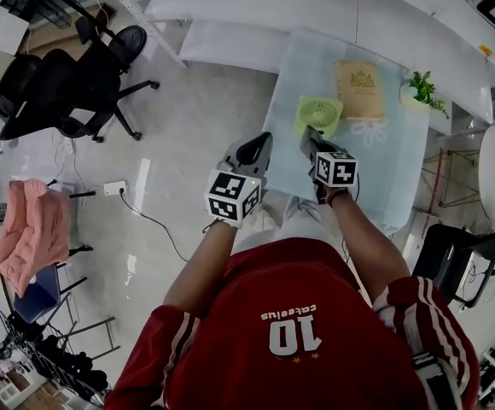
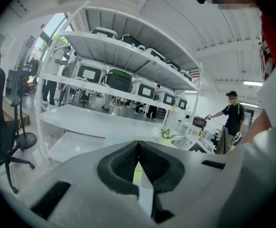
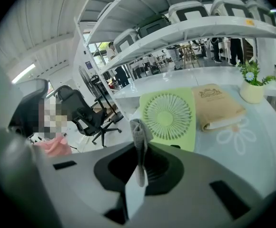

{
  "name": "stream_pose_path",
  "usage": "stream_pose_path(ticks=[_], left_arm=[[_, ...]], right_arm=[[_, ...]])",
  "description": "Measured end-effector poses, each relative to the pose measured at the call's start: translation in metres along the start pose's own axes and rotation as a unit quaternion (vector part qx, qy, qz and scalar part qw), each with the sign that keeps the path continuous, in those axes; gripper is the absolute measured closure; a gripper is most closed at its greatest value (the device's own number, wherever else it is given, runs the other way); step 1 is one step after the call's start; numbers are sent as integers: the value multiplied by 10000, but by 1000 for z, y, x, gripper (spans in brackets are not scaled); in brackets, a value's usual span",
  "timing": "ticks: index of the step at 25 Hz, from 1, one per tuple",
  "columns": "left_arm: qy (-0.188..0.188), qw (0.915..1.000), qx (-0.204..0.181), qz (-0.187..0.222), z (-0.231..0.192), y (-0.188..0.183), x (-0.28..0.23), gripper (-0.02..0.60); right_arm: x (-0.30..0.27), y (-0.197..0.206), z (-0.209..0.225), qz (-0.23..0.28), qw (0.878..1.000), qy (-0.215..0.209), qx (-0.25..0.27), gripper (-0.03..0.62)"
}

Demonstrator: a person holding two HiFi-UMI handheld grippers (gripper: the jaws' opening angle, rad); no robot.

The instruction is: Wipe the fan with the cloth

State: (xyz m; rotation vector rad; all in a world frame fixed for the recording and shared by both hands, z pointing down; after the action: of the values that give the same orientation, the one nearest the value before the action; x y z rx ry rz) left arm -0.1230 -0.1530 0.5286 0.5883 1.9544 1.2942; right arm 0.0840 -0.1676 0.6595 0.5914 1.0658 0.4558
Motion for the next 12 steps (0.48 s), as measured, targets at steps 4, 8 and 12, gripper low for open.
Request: stream_pose_path(ticks=[4,8,12], left_arm=[[-70,9999,70,-35,-5,4,-5,583],[-121,9998,140,-75,-10,5,-12,583],[-157,9997,159,-128,-13,5,-19,583]], right_arm=[[-11,-3,0,-72,10000,-67,5,570],[-21,-6,-1,-149,9998,-123,-9,571],[-33,-10,-1,-224,9995,-210,10,571]])
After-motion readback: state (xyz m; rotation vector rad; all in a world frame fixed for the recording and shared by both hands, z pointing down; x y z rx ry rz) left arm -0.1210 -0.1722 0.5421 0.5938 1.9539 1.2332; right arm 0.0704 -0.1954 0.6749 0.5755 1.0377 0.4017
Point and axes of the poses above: the fingertips, and each gripper's own axes: x backward along the fingers, z to its right, y out of its underside, the point moved 8 cm from there along x, backward along the fingers
